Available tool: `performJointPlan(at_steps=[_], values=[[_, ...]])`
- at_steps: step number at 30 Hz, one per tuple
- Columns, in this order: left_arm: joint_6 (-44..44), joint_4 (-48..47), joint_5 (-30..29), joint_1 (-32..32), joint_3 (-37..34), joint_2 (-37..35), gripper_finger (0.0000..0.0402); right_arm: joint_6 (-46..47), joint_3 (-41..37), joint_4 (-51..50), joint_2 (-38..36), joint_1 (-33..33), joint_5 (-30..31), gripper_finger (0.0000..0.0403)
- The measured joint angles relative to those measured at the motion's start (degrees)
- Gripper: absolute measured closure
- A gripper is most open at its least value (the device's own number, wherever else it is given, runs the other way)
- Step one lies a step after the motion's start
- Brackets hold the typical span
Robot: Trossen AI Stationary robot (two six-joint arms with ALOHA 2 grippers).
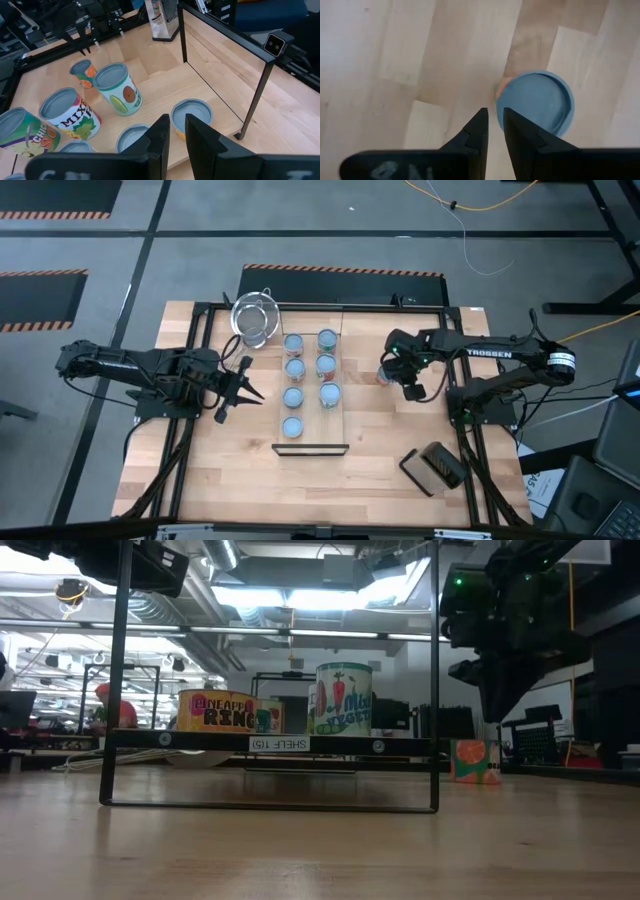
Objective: Pick and place cans onto a shelf
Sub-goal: Put the canned orange on the shelf
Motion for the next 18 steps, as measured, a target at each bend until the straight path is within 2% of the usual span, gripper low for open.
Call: performJointPlan(at_steps=[11, 18], values=[[0.0, 0.0, 0.0, 0.0, 0.0, 0.0, 0.0347, -0.1, 0.0, 0.2, 2.4, 0.0, 0.1, 0.0338], [0.0, 0.0, 0.0, 0.0, 0.0, 0.0, 0.0347, -0.1, 0.0, 0.8, 4.8, 0.0, 3.4, 0.0338]])
